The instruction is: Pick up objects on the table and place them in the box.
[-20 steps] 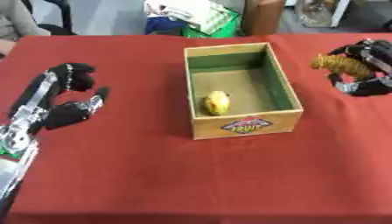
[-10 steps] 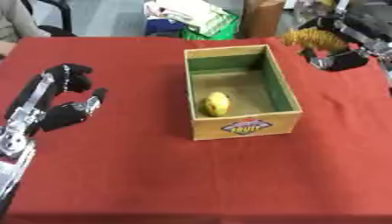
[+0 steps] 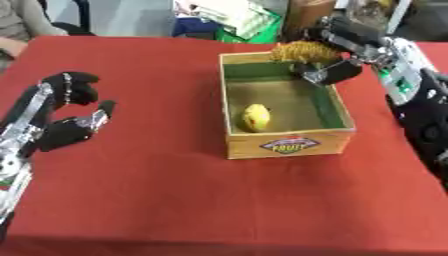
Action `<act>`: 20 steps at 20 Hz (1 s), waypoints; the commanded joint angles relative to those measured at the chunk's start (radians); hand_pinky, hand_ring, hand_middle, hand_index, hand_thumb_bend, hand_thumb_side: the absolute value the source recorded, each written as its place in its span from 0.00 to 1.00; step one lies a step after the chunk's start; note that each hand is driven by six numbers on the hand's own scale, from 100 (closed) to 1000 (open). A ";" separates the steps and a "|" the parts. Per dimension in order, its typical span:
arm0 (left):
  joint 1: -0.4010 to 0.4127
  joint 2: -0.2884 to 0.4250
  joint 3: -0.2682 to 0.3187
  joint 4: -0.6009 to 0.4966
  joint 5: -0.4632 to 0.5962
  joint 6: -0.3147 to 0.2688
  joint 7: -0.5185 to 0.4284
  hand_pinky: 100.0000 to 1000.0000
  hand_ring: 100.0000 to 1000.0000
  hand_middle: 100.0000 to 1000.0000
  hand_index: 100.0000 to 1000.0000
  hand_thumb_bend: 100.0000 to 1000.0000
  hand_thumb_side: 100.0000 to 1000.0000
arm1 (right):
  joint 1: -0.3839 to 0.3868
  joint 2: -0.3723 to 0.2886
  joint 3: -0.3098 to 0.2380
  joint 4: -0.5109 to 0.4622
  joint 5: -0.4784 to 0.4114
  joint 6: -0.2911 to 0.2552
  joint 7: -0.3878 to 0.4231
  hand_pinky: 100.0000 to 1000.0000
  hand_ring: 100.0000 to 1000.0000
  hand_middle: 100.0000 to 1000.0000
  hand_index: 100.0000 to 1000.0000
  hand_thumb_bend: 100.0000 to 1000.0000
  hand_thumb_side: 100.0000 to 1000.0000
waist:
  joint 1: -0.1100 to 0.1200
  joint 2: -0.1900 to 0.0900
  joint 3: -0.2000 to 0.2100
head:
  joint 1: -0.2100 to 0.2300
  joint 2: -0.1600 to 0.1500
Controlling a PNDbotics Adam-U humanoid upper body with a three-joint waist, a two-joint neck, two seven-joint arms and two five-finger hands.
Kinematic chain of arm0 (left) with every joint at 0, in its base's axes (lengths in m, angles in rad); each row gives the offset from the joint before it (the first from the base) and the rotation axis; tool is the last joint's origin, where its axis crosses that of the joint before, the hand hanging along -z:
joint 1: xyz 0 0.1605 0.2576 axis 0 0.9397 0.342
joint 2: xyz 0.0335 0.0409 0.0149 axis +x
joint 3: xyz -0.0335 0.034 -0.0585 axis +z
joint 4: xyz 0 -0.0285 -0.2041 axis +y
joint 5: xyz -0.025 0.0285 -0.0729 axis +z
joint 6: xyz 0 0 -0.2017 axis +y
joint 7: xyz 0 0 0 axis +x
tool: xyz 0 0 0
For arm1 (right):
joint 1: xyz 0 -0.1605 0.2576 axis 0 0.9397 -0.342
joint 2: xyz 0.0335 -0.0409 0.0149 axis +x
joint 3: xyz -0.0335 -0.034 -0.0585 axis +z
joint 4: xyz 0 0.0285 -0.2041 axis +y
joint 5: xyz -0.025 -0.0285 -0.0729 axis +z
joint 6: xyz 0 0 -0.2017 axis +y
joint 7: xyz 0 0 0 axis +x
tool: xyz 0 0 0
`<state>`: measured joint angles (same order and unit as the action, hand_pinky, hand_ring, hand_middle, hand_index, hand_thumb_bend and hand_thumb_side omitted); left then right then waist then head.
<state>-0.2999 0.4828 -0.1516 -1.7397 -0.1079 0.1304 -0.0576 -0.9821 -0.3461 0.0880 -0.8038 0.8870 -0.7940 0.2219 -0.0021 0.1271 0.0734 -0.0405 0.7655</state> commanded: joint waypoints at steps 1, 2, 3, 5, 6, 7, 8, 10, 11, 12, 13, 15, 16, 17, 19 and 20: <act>-0.017 0.010 0.003 -0.022 0.004 -0.001 -0.005 0.69 0.60 0.50 0.73 0.27 0.15 | -0.026 0.011 0.002 0.011 0.041 -0.010 0.006 0.00 0.25 0.21 0.31 0.00 0.37 | 0.004 -0.012 0.003 | -0.009 0.005; -0.017 0.010 0.003 -0.022 0.005 -0.001 -0.005 0.69 0.60 0.50 0.73 0.27 0.15 | -0.024 0.017 0.003 0.018 0.053 -0.013 0.005 0.04 0.28 0.24 0.34 0.00 0.44 | 0.004 -0.012 0.005 | -0.010 0.005; -0.017 0.009 0.004 -0.022 0.005 -0.001 -0.005 0.69 0.60 0.50 0.73 0.27 0.15 | -0.022 0.022 0.005 0.024 0.064 -0.017 0.006 0.05 0.29 0.25 0.34 0.00 0.45 | 0.004 -0.012 0.005 | -0.011 0.005; -0.016 0.008 0.004 -0.020 0.005 0.000 -0.005 0.69 0.60 0.50 0.73 0.27 0.15 | -0.019 0.028 0.010 0.028 0.085 -0.032 0.001 0.16 0.37 0.35 0.41 0.11 0.53 | 0.004 -0.011 0.004 | -0.011 0.005; -0.015 0.008 0.004 -0.019 0.005 0.000 -0.005 0.69 0.60 0.50 0.73 0.27 0.15 | -0.018 0.030 0.012 0.028 0.093 -0.041 -0.002 0.27 0.44 0.44 0.52 0.20 0.57 | 0.003 -0.011 0.003 | -0.011 0.005; -0.015 0.007 0.003 -0.019 0.005 -0.001 -0.006 0.69 0.60 0.50 0.73 0.27 0.15 | -0.016 0.031 0.014 0.028 0.099 -0.051 -0.006 0.31 0.47 0.48 0.57 0.23 0.58 | 0.003 -0.011 0.002 | -0.011 0.005; -0.015 0.006 0.003 -0.018 0.005 -0.001 -0.006 0.69 0.60 0.50 0.73 0.27 0.15 | -0.015 0.032 0.016 0.028 0.104 -0.059 -0.011 0.41 0.55 0.57 0.66 0.28 0.60 | 0.003 -0.011 0.001 | -0.010 0.005; -0.014 0.006 0.003 -0.016 0.005 -0.001 -0.006 0.69 0.60 0.50 0.73 0.27 0.15 | -0.012 0.032 0.019 0.026 0.106 -0.074 -0.020 0.49 0.64 0.63 0.73 0.34 0.61 | 0.002 -0.012 -0.002 | -0.009 0.005; -0.013 0.005 0.004 -0.015 0.005 -0.002 -0.005 0.69 0.60 0.50 0.73 0.27 0.15 | -0.010 0.031 0.021 0.023 0.104 -0.082 -0.022 0.52 0.67 0.64 0.74 0.36 0.61 | 0.003 -0.012 -0.004 | -0.009 0.005; -0.013 0.005 0.004 -0.015 0.005 -0.002 -0.005 0.69 0.60 0.50 0.73 0.27 0.16 | -0.008 0.029 0.023 0.019 0.100 -0.088 -0.022 0.56 0.71 0.68 0.76 0.38 0.61 | 0.003 -0.012 -0.006 | -0.009 0.005; -0.011 0.005 0.004 -0.014 0.004 -0.002 -0.005 0.69 0.60 0.50 0.73 0.27 0.16 | -0.005 0.026 0.027 0.013 0.093 -0.097 -0.021 0.59 0.74 0.71 0.77 0.38 0.61 | 0.003 -0.011 -0.008 | -0.008 0.005; -0.009 0.006 0.006 -0.013 0.004 -0.002 -0.003 0.69 0.60 0.50 0.73 0.27 0.16 | 0.001 0.015 0.032 -0.006 0.070 -0.109 -0.018 0.61 0.74 0.72 0.78 0.37 0.60 | 0.003 -0.012 -0.012 | -0.006 0.005; -0.007 0.006 0.007 -0.012 0.004 -0.002 -0.002 0.69 0.60 0.50 0.73 0.28 0.16 | 0.004 0.009 0.034 -0.018 0.057 -0.111 -0.017 0.61 0.74 0.72 0.78 0.35 0.59 | 0.003 -0.012 -0.014 | -0.004 0.005; -0.005 0.006 0.008 -0.011 0.004 -0.002 -0.001 0.69 0.60 0.50 0.73 0.27 0.16 | 0.008 0.000 0.036 -0.035 0.044 -0.112 -0.021 0.60 0.73 0.71 0.77 0.33 0.58 | 0.002 -0.013 -0.017 | -0.003 0.005; 0.000 0.006 0.011 -0.008 0.004 -0.002 0.002 0.69 0.60 0.50 0.73 0.27 0.16 | 0.020 -0.024 0.034 -0.075 0.016 -0.113 -0.040 0.59 0.72 0.69 0.76 0.27 0.55 | 0.001 -0.014 -0.025 | 0.000 0.005; 0.002 0.007 0.012 -0.007 0.004 -0.002 0.003 0.69 0.60 0.50 0.73 0.27 0.16 | 0.027 -0.036 0.033 -0.096 0.002 -0.113 -0.053 0.58 0.72 0.69 0.75 0.23 0.53 | 0.000 -0.014 -0.028 | 0.000 0.005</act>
<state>-0.2902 0.4747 -0.1513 -1.7382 -0.1076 0.1297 -0.0586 -0.9378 -0.3424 0.1238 -0.8578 0.9119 -0.9048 0.1818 -0.0033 0.1284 0.0443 -0.0442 0.7655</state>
